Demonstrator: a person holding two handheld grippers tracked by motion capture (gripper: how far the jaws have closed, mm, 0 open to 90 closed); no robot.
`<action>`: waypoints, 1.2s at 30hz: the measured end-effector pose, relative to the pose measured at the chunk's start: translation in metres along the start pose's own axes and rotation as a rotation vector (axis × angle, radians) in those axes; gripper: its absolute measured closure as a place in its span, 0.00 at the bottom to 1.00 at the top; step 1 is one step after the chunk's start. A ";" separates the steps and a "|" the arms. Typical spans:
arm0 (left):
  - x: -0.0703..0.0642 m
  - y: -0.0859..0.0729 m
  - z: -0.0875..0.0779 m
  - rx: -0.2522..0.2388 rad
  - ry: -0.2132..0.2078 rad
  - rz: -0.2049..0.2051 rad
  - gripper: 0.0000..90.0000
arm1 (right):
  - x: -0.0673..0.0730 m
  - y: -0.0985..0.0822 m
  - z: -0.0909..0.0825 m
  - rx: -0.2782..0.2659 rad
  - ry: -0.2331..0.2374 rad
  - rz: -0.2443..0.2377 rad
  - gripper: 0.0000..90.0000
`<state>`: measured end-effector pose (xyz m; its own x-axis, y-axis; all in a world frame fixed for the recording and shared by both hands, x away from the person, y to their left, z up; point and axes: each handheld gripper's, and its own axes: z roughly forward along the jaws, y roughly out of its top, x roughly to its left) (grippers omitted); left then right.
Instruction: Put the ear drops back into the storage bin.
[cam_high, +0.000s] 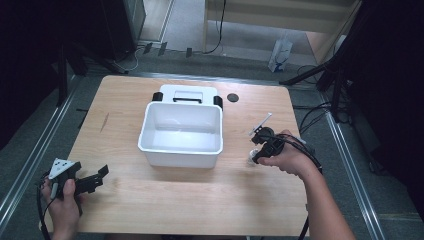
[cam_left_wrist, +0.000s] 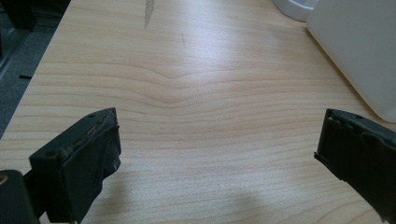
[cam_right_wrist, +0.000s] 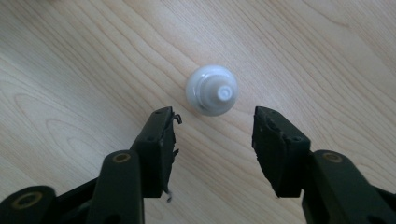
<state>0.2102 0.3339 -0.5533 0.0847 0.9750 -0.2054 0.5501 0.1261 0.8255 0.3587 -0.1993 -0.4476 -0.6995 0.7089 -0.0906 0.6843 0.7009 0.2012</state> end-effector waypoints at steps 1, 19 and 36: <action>0.000 0.000 0.000 0.000 0.000 -0.001 0.01 | -0.001 0.002 0.000 0.001 0.009 -0.002 0.59; 0.000 0.000 0.001 0.002 -0.001 0.001 0.01 | -0.008 0.020 0.006 0.051 0.060 0.055 0.72; 0.000 0.000 0.001 0.004 -0.001 -0.004 0.01 | -0.012 0.025 0.011 0.055 0.080 0.079 0.79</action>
<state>0.2113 0.3336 -0.5535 0.0837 0.9743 -0.2092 0.5536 0.1291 0.8227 0.3869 -0.1893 -0.4521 -0.6556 0.7551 0.0023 0.7467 0.6479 0.1507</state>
